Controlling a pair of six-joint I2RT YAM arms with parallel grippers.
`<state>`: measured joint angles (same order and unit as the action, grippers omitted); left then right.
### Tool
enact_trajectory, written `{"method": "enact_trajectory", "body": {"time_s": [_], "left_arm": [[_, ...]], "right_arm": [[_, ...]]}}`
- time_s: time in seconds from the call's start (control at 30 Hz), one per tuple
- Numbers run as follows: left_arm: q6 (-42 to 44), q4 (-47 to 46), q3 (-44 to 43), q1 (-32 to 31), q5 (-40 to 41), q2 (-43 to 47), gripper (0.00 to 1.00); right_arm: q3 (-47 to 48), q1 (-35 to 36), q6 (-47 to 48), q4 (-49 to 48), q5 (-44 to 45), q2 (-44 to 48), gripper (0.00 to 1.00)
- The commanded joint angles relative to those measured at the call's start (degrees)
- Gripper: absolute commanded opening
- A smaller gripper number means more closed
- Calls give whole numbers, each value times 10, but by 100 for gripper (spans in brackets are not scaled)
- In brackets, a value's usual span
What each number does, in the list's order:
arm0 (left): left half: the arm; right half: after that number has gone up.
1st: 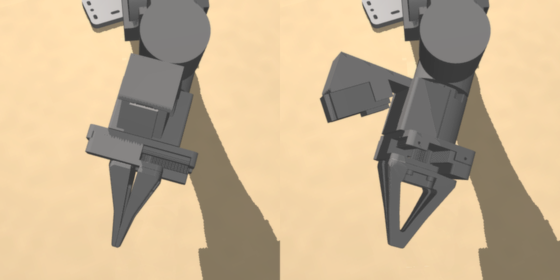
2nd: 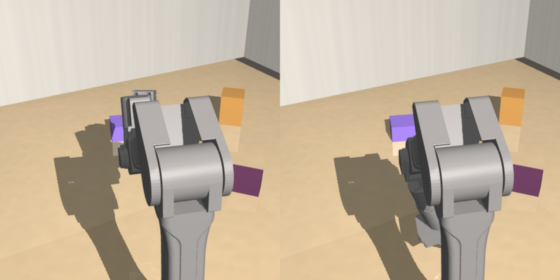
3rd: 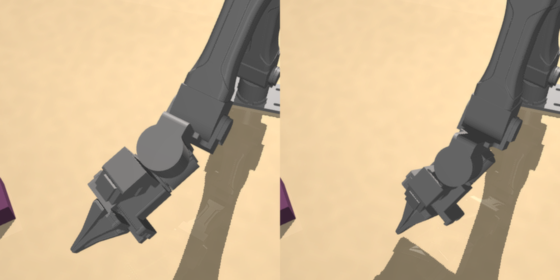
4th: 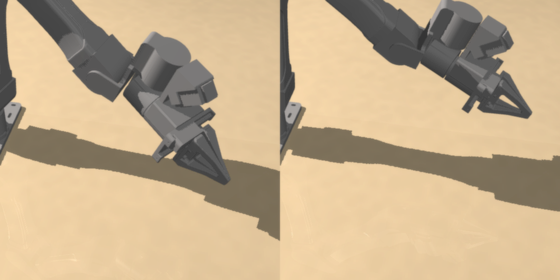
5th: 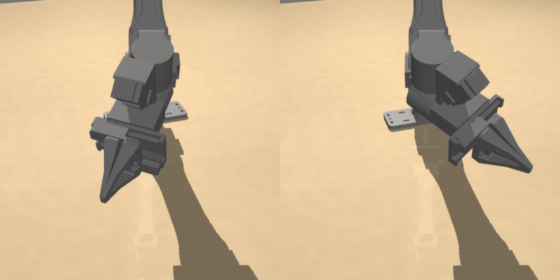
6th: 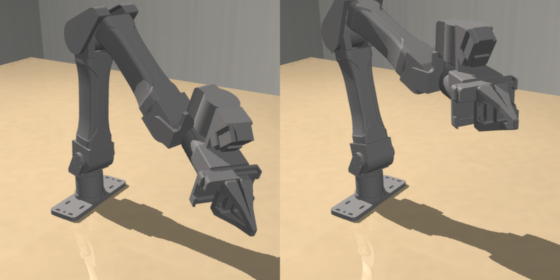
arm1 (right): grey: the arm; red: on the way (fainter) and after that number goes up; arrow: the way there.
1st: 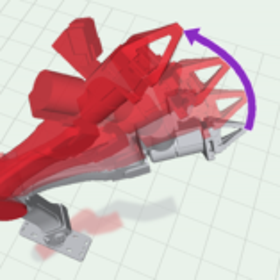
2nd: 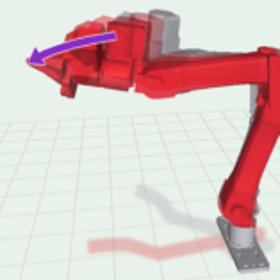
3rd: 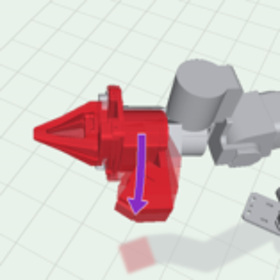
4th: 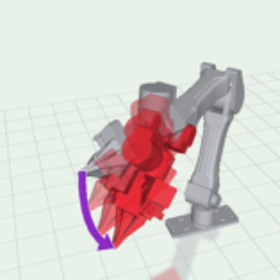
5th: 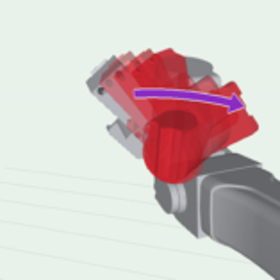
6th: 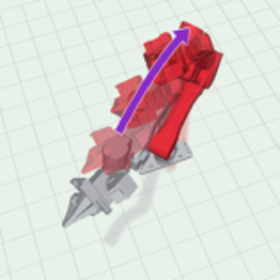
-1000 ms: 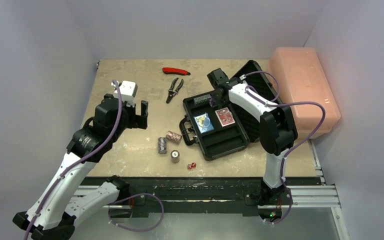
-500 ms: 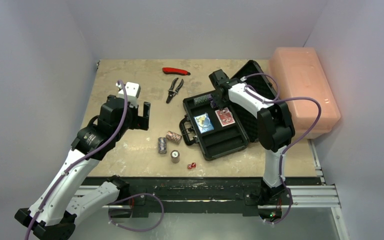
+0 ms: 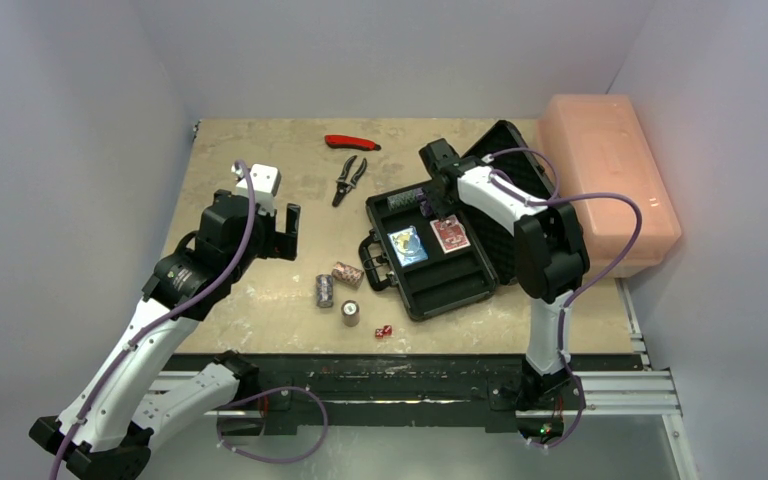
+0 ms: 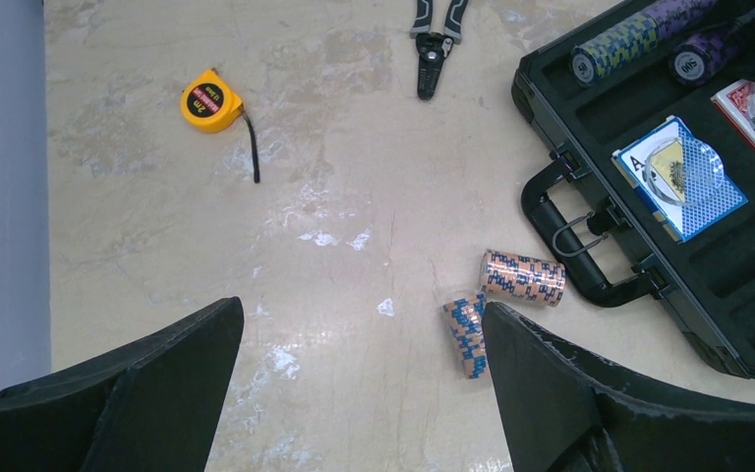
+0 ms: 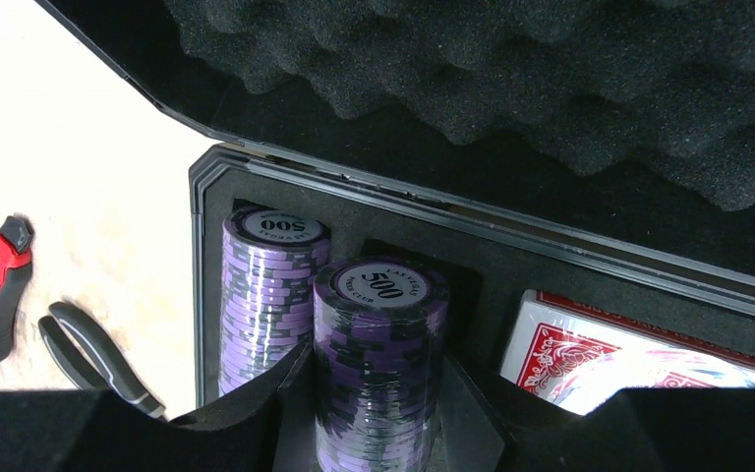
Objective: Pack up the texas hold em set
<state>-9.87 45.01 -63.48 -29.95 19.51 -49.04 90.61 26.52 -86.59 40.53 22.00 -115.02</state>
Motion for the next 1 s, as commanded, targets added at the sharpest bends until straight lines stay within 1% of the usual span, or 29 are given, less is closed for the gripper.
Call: {"method": "enact_trajectory", "body": {"time_s": [0.0,0.07,0.13,0.23,0.27,0.4,0.57,0.67,0.97], "left_arm": [[6,-15,-1,4,7,7,91],[6,-15,-1,5,7,7,91],[6,-15,-1,4,6,6,91],[6,-15,-1,4,5,6,91],[6,-15,-1,5,5,6,91],[6,-15,-1,5,5,5,91],[6,-15,-1,5,5,5,91],[6,-15,-1,4,4,5,91],[6,-14,-1,4,5,6,91]], "right_arm": [[6,-4,-21,-5,-8,2,9],[2,-6,-19,-8,-11,4,13],[-6,-8,-21,-16,-17,7,21],[-23,-13,-26,-32,-27,16,35],[-28,-13,-27,-37,-28,18,38],[-33,-16,-31,-39,-33,21,46],[-34,-20,-36,-33,-33,22,50],[-35,-21,-35,-33,-34,22,58],[-32,-24,-30,-29,-31,30,65]]}}
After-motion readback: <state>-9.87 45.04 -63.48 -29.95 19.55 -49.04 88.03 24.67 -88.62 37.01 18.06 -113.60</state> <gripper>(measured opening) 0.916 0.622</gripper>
